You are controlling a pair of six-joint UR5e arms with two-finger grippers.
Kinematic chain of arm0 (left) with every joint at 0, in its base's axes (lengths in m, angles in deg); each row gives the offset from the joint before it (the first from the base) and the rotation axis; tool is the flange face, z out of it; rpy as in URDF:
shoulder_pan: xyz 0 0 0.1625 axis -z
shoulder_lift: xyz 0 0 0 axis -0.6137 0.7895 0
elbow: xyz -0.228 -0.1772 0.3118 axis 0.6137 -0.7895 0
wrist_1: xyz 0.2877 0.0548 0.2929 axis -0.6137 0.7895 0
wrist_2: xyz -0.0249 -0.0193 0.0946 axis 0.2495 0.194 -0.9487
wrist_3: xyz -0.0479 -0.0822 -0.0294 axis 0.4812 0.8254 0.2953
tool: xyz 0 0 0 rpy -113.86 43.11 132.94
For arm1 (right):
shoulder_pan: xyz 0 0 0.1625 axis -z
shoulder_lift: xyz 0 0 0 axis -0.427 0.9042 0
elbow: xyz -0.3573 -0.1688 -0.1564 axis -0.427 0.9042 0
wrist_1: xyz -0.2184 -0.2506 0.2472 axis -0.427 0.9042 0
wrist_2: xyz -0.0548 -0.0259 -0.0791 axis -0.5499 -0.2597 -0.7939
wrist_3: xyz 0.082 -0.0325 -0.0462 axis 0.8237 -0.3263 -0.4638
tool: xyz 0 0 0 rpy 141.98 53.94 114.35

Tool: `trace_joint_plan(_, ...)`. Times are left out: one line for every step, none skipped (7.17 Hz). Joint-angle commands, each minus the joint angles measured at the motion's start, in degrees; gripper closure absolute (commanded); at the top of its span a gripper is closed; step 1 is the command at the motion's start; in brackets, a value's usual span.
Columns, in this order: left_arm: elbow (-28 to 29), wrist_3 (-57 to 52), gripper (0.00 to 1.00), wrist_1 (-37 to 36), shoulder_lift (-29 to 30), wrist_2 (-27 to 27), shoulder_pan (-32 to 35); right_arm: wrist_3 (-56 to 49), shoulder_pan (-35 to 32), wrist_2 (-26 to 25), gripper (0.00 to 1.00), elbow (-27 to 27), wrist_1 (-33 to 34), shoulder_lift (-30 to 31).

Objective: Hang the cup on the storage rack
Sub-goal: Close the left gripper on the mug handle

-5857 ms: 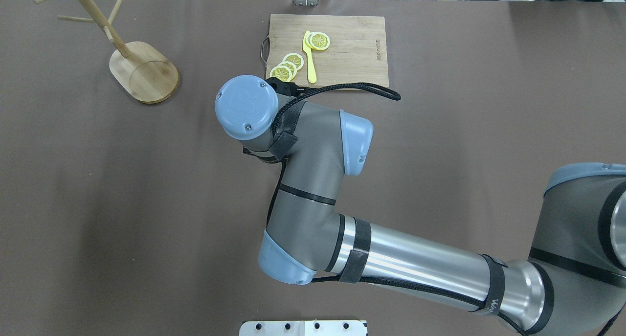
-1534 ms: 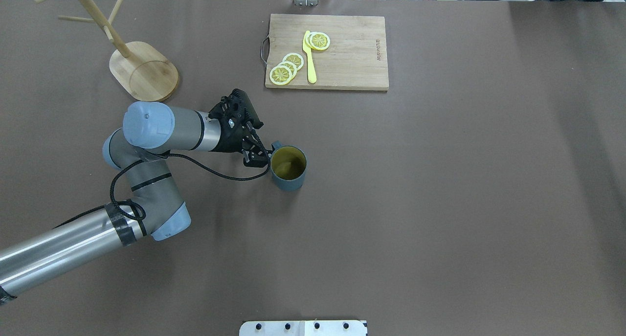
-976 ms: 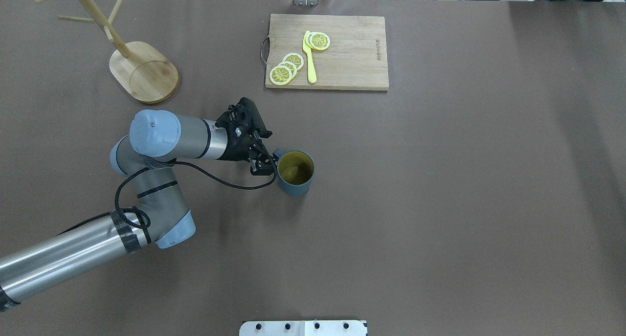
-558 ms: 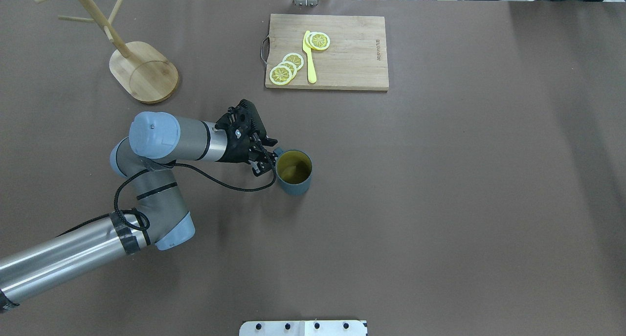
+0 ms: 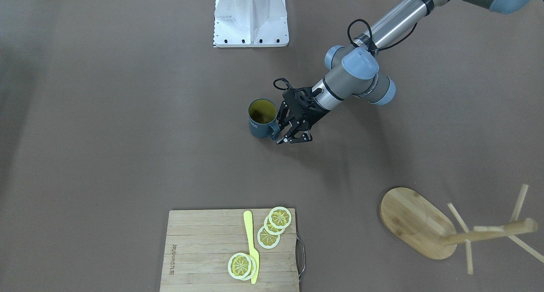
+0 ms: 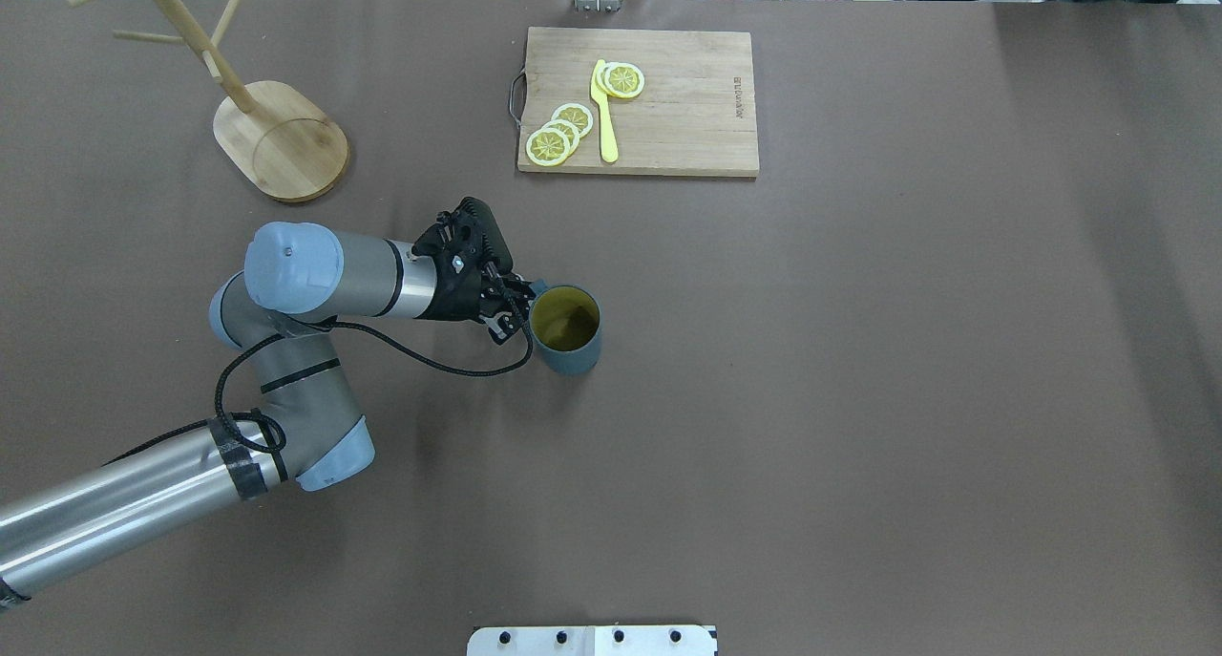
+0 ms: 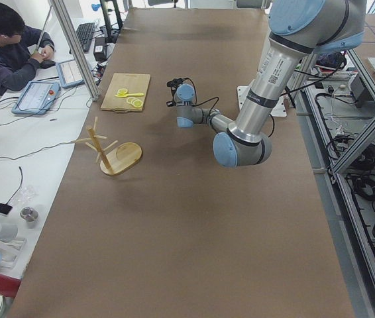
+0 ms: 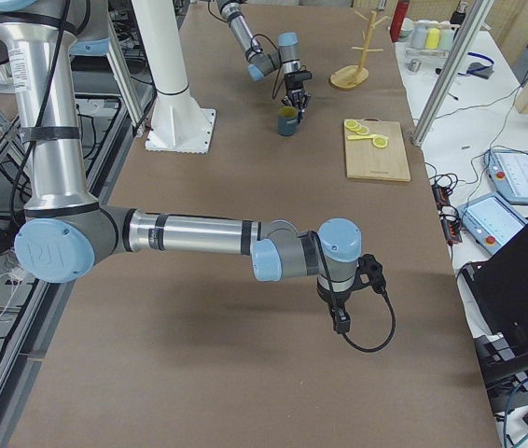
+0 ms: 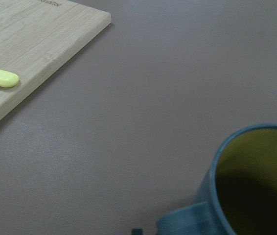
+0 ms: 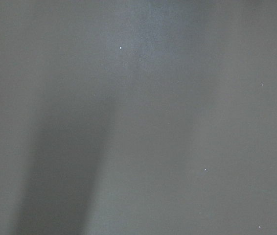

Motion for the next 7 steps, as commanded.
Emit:
trace_joint_plan(-0.03,2.77,0.92,0.93,-0.13,0.09,-0.09,0.12,0.0,0.01,0.0,-0.01,0.0,0.05)
trace_joint_plan(-0.2,2.96,0.93,0.94,-0.13,0.09,0.0,0.12,0.0,0.01,0.0,-0.01,0.0,0.05)
trace_joint_plan(-0.38,4.53,0.96,1.03,-0.04,0.0,0.09,0.12,0.0,0.01,0.0,0.08,0.0,0.05)
trace_joint_plan(-0.73,6.72,0.99,1.03,0.05,0.0,0.52,0.03,0.0,0.01,0.0,0.08,0.0,0.05)
trace_joint_plan(-1.08,10.05,1.0,1.11,0.05,-0.09,1.57,0.03,0.0,0.01,0.0,0.26,-0.09,0.14)
trace_joint_plan(-1.09,16.09,1.0,1.9,0.05,-0.17,2.19,-0.31,0.0,-0.52,0.0,0.69,-0.18,0.23)
trace_joint_plan(-1.43,22.32,1.0,2.08,-0.04,-0.18,3.42,-0.14,0.0,-0.87,0.0,1.39,0.0,0.49)
